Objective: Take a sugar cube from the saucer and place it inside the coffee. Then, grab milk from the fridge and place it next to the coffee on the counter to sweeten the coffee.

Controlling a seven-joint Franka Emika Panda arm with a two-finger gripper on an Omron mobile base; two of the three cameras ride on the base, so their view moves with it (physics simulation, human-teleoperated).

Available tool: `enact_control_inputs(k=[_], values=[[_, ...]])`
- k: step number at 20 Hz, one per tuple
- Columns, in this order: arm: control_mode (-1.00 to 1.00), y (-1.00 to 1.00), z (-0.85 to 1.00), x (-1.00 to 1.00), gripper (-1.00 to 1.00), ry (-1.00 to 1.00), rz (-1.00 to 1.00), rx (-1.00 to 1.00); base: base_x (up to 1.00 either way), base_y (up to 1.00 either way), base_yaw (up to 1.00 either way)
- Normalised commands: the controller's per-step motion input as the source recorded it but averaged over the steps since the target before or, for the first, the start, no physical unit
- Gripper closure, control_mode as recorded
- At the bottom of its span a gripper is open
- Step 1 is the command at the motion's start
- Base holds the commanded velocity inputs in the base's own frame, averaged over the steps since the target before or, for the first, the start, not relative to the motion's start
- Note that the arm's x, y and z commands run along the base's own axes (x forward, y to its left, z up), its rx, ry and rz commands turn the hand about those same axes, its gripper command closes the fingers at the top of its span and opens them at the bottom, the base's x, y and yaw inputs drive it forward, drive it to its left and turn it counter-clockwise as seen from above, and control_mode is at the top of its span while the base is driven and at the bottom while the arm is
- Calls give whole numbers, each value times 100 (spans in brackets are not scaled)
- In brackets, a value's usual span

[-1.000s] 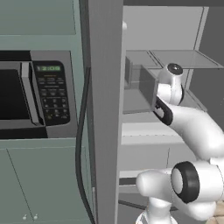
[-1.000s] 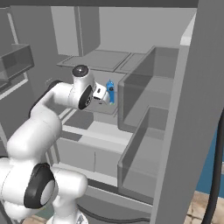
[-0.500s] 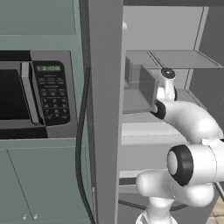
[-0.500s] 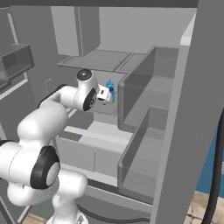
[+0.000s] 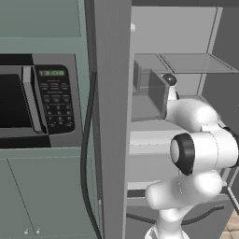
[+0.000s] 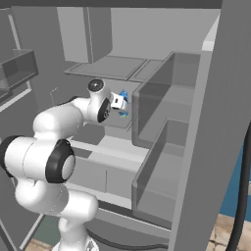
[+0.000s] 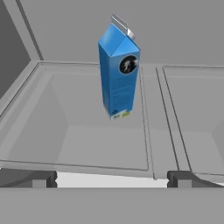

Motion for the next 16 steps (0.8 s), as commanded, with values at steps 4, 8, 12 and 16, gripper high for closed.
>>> enact_control_inputs(k=[4, 8, 12, 16], values=[[-100, -6, -6, 35, -100, -3, 0, 0, 0, 0, 0], [-100, -12, -10, 34, -100, -2, 0, 0, 0, 0, 0], [-100, -10, -14, 29, -100, -3, 0, 0, 0, 0, 0], [-100, -8, -21, 29, -100, -4, 0, 0, 0, 0, 0]])
